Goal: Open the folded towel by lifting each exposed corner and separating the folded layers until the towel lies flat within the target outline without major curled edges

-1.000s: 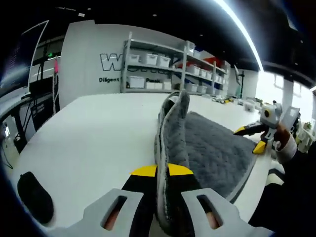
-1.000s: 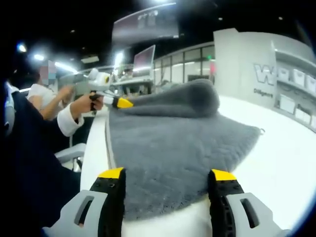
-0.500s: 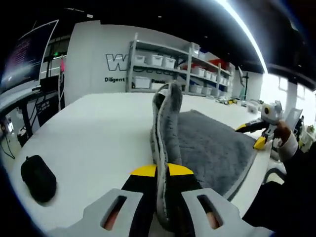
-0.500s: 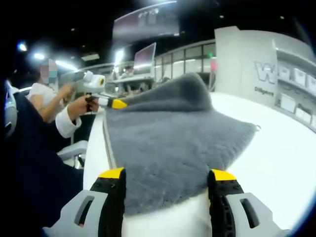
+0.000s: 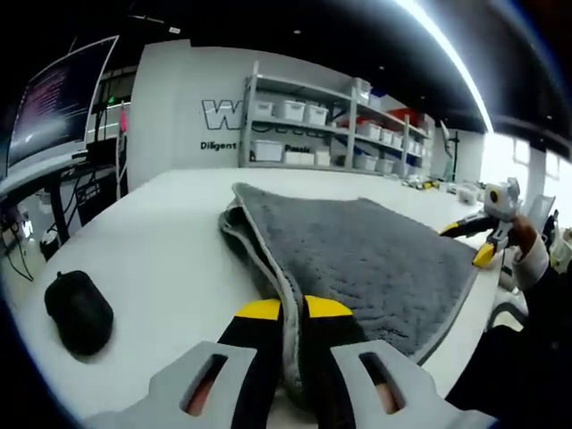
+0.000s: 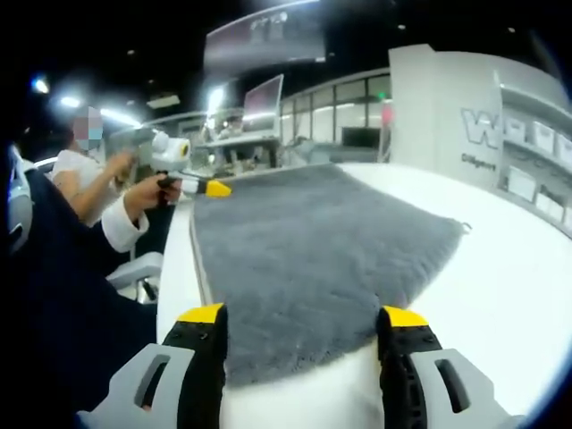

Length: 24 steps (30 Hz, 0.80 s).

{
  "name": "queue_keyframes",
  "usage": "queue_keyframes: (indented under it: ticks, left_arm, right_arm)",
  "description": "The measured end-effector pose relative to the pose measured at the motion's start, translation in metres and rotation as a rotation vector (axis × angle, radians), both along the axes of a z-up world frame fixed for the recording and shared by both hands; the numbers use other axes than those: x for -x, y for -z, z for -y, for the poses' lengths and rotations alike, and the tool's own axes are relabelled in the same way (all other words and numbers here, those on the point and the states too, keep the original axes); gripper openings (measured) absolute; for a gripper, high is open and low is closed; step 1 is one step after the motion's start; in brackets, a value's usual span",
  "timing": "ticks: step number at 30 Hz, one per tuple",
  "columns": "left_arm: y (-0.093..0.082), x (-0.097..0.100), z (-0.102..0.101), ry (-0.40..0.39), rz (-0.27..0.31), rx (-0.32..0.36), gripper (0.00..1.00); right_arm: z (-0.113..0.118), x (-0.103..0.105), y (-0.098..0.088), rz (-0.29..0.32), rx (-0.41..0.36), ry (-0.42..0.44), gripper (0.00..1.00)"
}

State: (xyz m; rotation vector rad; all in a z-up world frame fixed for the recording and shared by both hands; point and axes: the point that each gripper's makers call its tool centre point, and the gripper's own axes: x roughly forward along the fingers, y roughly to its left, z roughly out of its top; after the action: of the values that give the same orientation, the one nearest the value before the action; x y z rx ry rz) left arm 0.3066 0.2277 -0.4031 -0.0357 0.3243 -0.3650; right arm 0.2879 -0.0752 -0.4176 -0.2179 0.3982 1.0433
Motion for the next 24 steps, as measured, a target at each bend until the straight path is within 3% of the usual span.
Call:
queue_keyframes:
  ticks: [8, 11, 21, 24]
  left_arm:
    - [0.002, 0.000, -0.009, -0.031, 0.044, -0.047, 0.16]
    - [0.001, 0.002, -0.010, -0.028, 0.039, -0.011, 0.16]
    - [-0.002, 0.001, -0.021, -0.051, 0.060, -0.053, 0.24]
    - [-0.007, 0.001, -0.025, -0.060, 0.074, -0.047, 0.25]
  right_arm:
    - [0.000, 0.002, 0.000, -0.003, 0.007, 0.008, 0.67]
    - [0.001, 0.002, 0.000, -0.006, 0.011, 0.013, 0.67]
    - [-0.001, -0.001, -0.003, -0.043, 0.041, 0.034, 0.67]
    - [-0.001, -0.003, -0.006, -0.026, 0.048, 0.040, 0.67]
